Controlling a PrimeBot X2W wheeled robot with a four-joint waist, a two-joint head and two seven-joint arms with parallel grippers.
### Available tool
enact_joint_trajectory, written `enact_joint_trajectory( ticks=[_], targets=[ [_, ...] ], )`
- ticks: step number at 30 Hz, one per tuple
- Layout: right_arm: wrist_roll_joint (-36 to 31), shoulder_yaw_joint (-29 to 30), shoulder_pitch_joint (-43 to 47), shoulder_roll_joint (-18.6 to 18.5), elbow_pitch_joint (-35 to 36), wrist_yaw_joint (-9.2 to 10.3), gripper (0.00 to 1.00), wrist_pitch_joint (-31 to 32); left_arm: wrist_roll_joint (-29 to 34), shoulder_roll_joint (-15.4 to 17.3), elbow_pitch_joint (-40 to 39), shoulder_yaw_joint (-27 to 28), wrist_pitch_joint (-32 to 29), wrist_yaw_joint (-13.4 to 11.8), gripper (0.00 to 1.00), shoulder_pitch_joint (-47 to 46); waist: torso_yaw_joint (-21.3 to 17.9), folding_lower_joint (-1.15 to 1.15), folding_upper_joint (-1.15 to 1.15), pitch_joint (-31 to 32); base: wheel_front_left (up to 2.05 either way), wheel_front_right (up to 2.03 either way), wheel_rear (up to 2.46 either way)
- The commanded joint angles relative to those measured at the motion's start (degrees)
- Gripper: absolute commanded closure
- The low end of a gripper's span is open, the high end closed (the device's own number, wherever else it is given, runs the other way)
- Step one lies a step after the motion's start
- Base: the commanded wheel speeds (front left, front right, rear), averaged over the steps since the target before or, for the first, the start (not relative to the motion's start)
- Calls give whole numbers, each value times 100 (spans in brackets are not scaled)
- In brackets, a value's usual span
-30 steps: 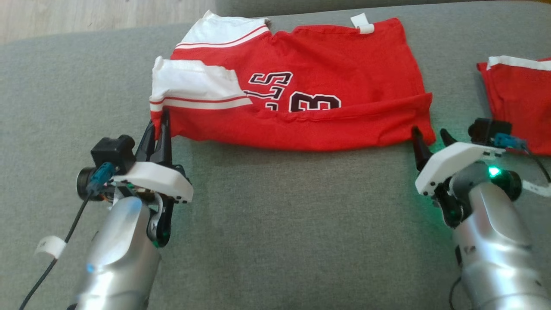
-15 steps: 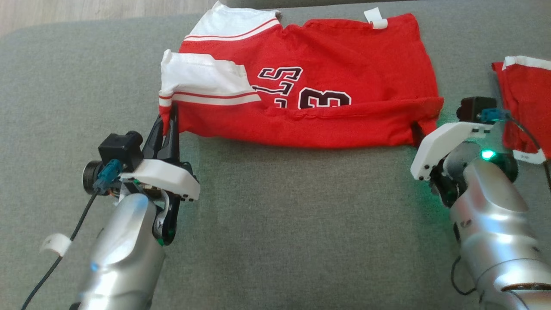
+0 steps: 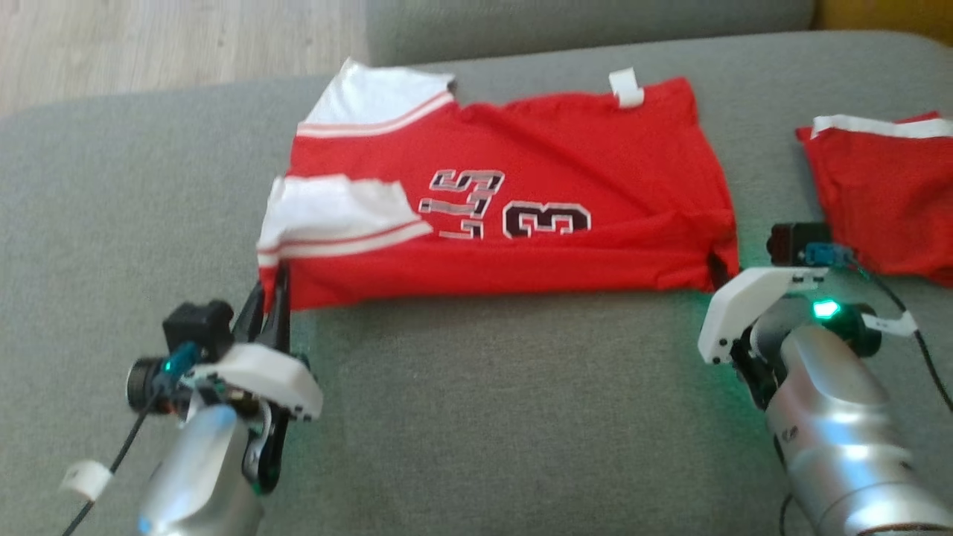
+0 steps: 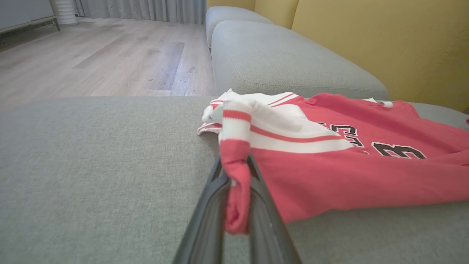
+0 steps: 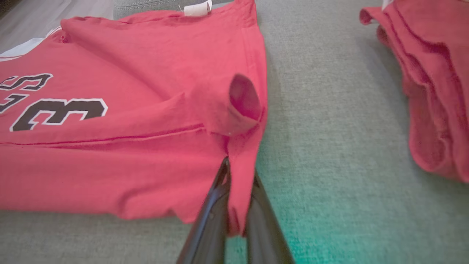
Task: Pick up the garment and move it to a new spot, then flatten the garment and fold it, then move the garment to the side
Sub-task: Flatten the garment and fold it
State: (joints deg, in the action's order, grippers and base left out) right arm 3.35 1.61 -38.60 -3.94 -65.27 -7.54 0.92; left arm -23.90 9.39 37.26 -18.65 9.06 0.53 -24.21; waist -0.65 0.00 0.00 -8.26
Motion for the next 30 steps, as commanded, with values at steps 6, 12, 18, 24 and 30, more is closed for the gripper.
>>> enact_joint_trajectory(
  ticks=[6, 12, 18, 24, 30],
  targets=[
    [168, -250, 320, 95, 243, 5, 100, 85, -169, 344, -251, 226, -100, -16, 100, 370, -201, 0, 0, 517, 0, 0, 0],
    [395, -510, 695, 88, 508, 5, 100, 367, -407, 368, -548, 297, -330, -23, 100, 850, -279, 0, 0, 801, 0, 0, 0],
    [943, -751, 1219, -120, 1266, 5, 100, 1141, -707, 590, -1193, 379, -968, -85, 100, 1573, -362, 0, 0, 965, 0, 0, 0],
    [1284, -768, 1860, -361, 2263, 5, 100, 1817, -796, 682, -1793, 366, -1237, -200, 100, 2012, -371, 0, 0, 997, 0, 0, 0],
    [1341, -570, 2415, -392, 3254, 5, 100, 2311, -819, 679, -2062, 318, -1408, -334, 100, 2203, -365, 0, 0, 966, 0, 0, 0]
  ],
)
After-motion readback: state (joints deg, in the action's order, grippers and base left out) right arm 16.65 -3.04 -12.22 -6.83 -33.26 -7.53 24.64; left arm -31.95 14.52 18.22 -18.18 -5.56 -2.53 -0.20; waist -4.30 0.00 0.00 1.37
